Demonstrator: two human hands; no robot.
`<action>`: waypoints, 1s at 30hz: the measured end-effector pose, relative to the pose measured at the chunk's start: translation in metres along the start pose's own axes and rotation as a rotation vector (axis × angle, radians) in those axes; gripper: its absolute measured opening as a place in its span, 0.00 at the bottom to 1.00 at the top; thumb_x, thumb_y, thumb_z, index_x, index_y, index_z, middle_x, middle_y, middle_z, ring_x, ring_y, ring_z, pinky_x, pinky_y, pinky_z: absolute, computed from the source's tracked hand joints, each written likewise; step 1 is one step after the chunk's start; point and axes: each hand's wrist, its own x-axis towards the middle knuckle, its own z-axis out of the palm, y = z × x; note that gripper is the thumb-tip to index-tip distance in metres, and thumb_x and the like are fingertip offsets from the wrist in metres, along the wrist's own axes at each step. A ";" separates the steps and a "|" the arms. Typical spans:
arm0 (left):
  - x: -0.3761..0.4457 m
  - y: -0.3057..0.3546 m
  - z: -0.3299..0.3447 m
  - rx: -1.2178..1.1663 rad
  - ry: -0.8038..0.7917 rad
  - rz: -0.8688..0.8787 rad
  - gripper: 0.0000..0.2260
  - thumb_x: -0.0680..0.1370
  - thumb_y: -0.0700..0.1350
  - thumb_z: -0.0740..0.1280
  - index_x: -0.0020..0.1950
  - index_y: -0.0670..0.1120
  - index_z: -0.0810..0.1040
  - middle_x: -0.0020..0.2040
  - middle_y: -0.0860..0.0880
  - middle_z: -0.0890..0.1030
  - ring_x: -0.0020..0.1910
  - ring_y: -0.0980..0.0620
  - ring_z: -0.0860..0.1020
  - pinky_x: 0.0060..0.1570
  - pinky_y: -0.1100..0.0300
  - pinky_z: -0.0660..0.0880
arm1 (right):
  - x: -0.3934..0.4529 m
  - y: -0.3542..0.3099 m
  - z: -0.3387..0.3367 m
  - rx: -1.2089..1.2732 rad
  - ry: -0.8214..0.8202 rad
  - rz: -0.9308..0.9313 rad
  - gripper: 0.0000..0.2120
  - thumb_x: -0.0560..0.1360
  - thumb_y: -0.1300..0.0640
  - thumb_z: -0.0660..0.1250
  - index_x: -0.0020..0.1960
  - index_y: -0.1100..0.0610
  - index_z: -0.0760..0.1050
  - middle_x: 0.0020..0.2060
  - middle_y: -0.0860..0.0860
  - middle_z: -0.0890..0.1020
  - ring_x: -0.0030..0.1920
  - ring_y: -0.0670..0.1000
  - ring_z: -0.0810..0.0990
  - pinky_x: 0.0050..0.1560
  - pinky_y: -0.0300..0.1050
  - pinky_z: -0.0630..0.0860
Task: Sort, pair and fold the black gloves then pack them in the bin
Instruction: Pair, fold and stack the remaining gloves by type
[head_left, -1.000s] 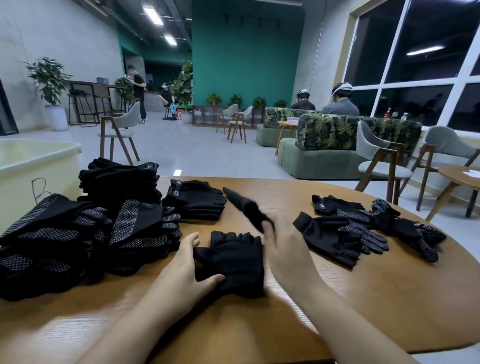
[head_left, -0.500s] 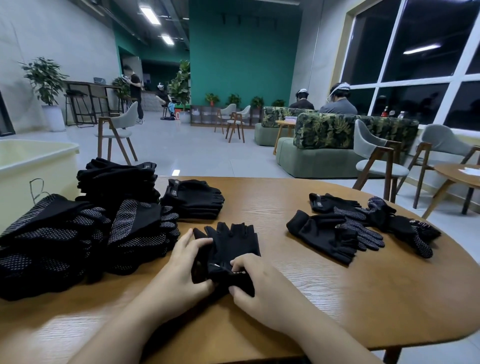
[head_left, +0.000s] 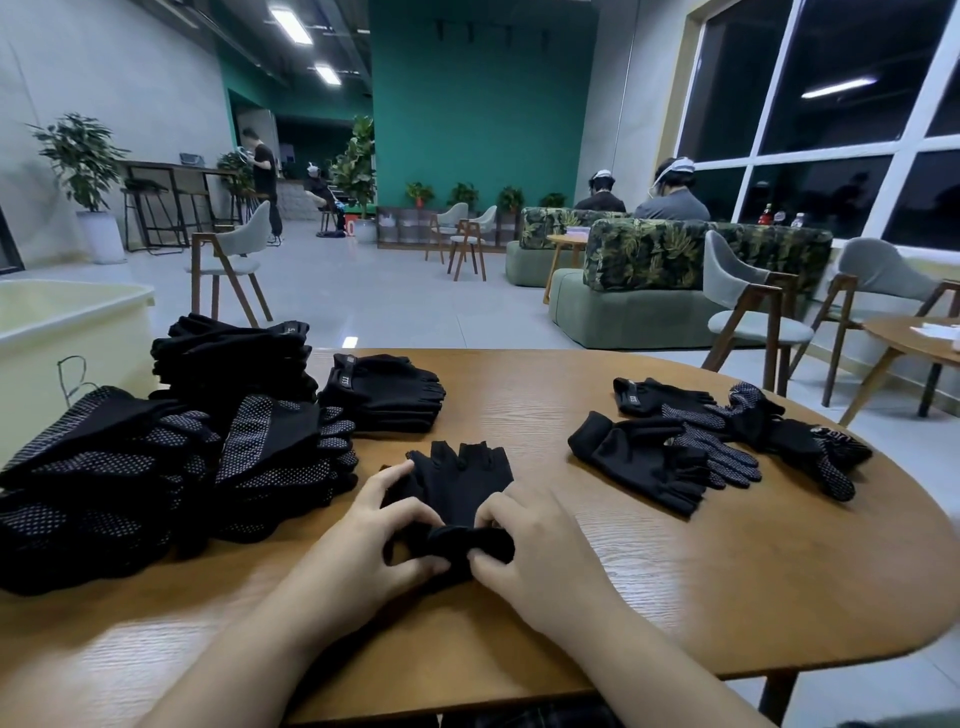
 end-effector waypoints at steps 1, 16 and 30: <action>-0.001 0.002 -0.001 0.002 -0.011 0.010 0.21 0.60 0.68 0.72 0.50 0.69 0.73 0.69 0.69 0.53 0.64 0.78 0.55 0.56 0.81 0.54 | 0.000 0.001 -0.001 0.022 -0.019 0.019 0.10 0.70 0.47 0.62 0.45 0.52 0.74 0.40 0.43 0.72 0.46 0.47 0.69 0.48 0.43 0.70; -0.001 0.012 -0.002 0.110 0.175 -0.214 0.24 0.70 0.52 0.55 0.67 0.63 0.69 0.61 0.54 0.69 0.63 0.53 0.67 0.64 0.59 0.64 | 0.001 0.006 0.000 0.194 -0.018 0.085 0.15 0.75 0.46 0.58 0.55 0.46 0.81 0.52 0.35 0.75 0.58 0.34 0.67 0.61 0.33 0.62; 0.016 0.037 -0.005 -0.043 0.170 -0.473 0.11 0.76 0.42 0.65 0.57 0.50 0.68 0.47 0.54 0.78 0.46 0.55 0.78 0.48 0.58 0.74 | 0.009 0.008 -0.003 0.178 -0.252 0.123 0.16 0.81 0.46 0.52 0.63 0.41 0.74 0.59 0.37 0.74 0.62 0.39 0.65 0.65 0.40 0.61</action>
